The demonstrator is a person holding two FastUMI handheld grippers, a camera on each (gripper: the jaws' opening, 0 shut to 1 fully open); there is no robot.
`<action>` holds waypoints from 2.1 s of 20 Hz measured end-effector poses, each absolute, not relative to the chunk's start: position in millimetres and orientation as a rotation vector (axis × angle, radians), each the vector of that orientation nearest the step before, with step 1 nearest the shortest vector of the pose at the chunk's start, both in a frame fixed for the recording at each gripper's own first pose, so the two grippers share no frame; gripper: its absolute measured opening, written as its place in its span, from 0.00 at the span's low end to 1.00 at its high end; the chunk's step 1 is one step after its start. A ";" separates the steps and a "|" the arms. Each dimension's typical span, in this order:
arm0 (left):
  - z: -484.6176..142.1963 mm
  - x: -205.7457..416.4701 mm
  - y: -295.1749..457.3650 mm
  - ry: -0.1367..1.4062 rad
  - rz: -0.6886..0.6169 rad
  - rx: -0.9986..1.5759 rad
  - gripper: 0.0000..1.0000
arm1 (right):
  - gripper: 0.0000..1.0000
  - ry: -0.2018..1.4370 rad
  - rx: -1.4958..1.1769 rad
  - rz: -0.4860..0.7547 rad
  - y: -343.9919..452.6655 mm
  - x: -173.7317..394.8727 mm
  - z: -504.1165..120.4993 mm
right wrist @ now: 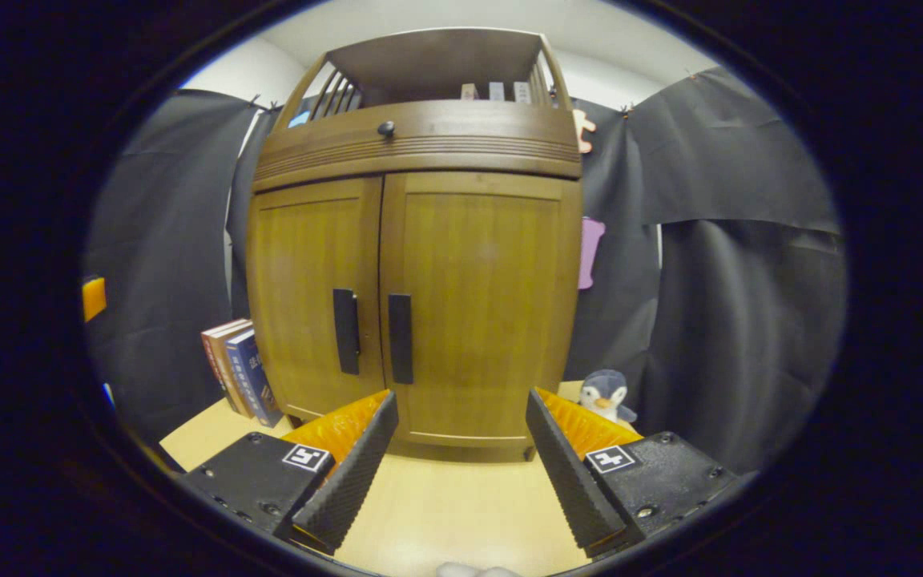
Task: Open the right door of the double-door shoe cabinet with the right hand, and open the left door with the left hand.
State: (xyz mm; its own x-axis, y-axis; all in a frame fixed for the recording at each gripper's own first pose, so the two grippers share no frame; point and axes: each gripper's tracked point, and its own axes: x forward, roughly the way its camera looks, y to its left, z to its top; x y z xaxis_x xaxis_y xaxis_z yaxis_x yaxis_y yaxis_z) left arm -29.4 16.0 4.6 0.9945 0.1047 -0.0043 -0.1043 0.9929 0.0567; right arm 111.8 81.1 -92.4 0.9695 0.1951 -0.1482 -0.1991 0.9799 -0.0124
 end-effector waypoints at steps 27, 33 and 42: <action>5.2 -40.0 21.9 0.045 0.181 0.033 0.96 | 0.36 0.186 -0.005 0.245 187.2 296.6 -90.9; 5.1 -44.4 28.8 0.032 0.150 0.010 0.96 | 0.34 0.243 0.013 0.279 184.7 290.4 -103.6; -1.8 -53.0 43.7 0.057 0.108 0.021 0.96 | 0.33 0.235 -0.011 0.271 166.6 243.7 -105.4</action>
State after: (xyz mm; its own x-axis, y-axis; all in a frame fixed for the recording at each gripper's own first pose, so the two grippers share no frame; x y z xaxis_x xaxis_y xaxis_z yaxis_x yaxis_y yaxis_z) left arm -53.0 43.7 -1.8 0.9926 0.1081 -0.0554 -0.1069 0.9940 0.0244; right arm 243.7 166.6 -105.4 0.9362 0.2642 -0.2318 -0.2667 0.9635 0.0209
